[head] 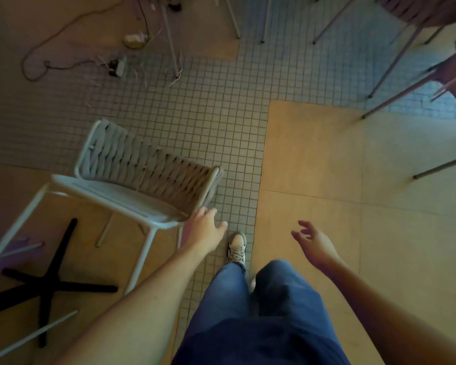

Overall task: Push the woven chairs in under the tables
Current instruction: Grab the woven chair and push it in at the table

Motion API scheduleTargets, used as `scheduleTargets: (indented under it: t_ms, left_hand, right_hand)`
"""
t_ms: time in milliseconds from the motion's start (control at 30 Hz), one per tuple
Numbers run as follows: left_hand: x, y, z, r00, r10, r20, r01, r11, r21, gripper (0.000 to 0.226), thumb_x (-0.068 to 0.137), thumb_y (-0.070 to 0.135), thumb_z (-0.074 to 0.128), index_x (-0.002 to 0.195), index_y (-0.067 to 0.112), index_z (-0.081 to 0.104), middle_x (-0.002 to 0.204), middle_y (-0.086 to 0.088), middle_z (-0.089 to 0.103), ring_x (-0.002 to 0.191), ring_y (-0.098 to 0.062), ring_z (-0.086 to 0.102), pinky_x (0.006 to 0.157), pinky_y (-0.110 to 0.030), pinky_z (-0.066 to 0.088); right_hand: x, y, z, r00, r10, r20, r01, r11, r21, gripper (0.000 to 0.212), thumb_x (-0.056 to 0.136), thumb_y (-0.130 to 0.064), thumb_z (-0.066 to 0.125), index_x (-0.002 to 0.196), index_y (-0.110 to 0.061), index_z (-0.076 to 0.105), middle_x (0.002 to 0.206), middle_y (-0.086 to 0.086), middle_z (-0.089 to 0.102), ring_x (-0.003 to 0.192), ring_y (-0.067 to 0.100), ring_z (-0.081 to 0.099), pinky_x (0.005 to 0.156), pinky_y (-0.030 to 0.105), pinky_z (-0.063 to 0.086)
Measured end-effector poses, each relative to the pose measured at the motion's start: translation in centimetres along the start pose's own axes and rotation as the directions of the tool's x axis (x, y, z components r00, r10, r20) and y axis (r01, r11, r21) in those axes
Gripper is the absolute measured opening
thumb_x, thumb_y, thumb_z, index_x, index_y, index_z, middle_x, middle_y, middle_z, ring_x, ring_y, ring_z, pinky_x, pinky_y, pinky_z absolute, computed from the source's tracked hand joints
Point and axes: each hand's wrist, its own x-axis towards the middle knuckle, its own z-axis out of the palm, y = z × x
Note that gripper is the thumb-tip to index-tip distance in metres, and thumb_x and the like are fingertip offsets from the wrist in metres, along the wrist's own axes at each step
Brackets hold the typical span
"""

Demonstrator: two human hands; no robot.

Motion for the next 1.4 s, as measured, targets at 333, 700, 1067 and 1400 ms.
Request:
scheduleTargets:
  t_ms: [333, 700, 1067, 1400]
  left_hand:
    - [12.5, 7.3, -6.1, 0.928, -0.34, -0.154, 0.246, 0.868, -0.431, 0.052, 0.086, 0.049, 0.053, 0.129, 0.02, 0.053, 0.135, -0.003, 0.05, 0.122, -0.022, 0.05, 0.095, -0.036, 0.041]
    - [22.7, 10.9, -12.2, 0.738, -0.673, -0.043, 0.453, 0.542, -0.708, 0.056, 0.088, 0.046, 0.053, 0.135, 0.016, 0.05, 0.138, -0.011, 0.047, 0.125, -0.027, 0.05, 0.104, -0.04, 0.041]
    - [29.2, 5.0, -18.1, 0.574, -0.796, 0.192, 0.463, 0.122, -0.878, 0.049, 0.091, 0.041, 0.053, 0.13, 0.011, 0.055, 0.126, -0.012, 0.06, 0.115, -0.026, 0.058, 0.097, -0.034, 0.044]
    - [32.7, 4.5, -18.7, 0.189, -0.814, 0.55, 0.221, -0.51, -0.831, 0.046, 0.09, 0.036, 0.057, 0.123, 0.004, 0.058, 0.122, -0.021, 0.063, 0.114, -0.033, 0.058, 0.095, -0.038, 0.045]
  right_hand:
    - [16.5, -14.6, -9.8, 0.926, -0.299, 0.229, 0.369, 0.843, -0.392, 0.052, 0.09, -0.045, 0.05, 0.138, -0.027, 0.042, 0.136, 0.005, 0.053, 0.109, 0.026, 0.06, 0.08, 0.028, 0.043]
    - [29.0, -35.0, -11.6, 0.743, -0.395, 0.54, 0.662, 0.557, -0.502, 0.056, 0.089, -0.044, 0.052, 0.14, -0.024, 0.041, 0.139, 0.007, 0.052, 0.124, 0.029, 0.051, 0.095, 0.037, 0.044]
    - [35.2, -55.5, -0.8, 0.636, -0.156, 0.755, 0.762, 0.283, -0.583, 0.047, 0.093, -0.029, 0.054, 0.137, -0.012, 0.047, 0.135, 0.017, 0.055, 0.118, 0.03, 0.055, 0.094, 0.03, 0.042]
    - [33.4, -69.7, 15.7, 0.37, 0.069, 0.926, 0.924, -0.132, -0.359, 0.036, 0.091, -0.029, 0.055, 0.121, -0.011, 0.06, 0.124, 0.014, 0.064, 0.114, 0.029, 0.058, 0.094, 0.033, 0.043]
